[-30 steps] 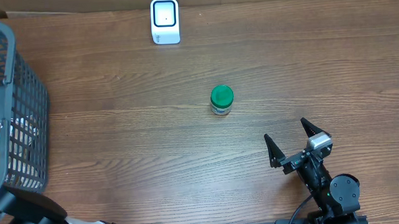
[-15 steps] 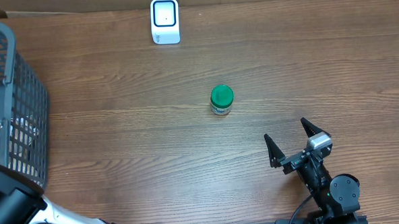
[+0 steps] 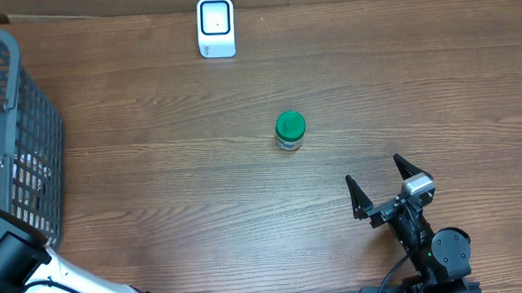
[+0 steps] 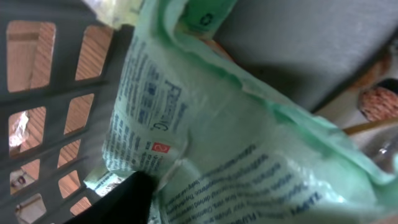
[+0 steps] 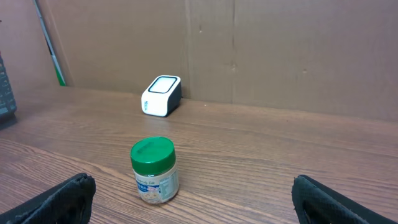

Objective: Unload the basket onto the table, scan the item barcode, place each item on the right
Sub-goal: 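Reach the left gripper back into the basket and grasp a green packet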

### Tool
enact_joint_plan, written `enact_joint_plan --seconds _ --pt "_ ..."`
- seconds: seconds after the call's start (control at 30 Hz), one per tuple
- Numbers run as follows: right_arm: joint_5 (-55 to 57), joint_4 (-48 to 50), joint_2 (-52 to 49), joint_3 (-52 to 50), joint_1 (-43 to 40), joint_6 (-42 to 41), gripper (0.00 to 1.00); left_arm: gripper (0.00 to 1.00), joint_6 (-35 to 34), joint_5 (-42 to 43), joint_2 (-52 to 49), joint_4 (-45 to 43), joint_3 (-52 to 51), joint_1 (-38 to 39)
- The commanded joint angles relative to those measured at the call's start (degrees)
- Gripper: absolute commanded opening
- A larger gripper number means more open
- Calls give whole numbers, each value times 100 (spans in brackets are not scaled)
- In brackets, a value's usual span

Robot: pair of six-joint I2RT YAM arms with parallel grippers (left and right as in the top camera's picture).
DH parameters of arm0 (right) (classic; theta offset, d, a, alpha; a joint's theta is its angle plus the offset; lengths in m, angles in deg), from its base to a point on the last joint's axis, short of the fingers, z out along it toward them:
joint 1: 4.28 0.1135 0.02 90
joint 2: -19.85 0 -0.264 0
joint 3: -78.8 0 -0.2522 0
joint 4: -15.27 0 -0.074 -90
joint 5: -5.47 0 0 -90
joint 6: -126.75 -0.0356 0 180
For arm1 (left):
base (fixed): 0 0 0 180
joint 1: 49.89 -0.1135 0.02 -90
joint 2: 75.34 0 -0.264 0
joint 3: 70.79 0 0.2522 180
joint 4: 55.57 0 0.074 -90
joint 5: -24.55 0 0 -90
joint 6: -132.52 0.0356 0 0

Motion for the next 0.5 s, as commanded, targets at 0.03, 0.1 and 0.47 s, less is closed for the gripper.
enact_joint_plan --seconds 0.03,0.1,0.47 --pt "59 20 20 -59 -42 -11 100 24 -52 42 -168 -87 -26 -28" --pt "59 20 20 -59 -42 -11 100 9 -87 39 -168 -83 -20 -20" --pt "57 20 20 -59 -42 -11 100 4 -566 748 802 337 632 85"
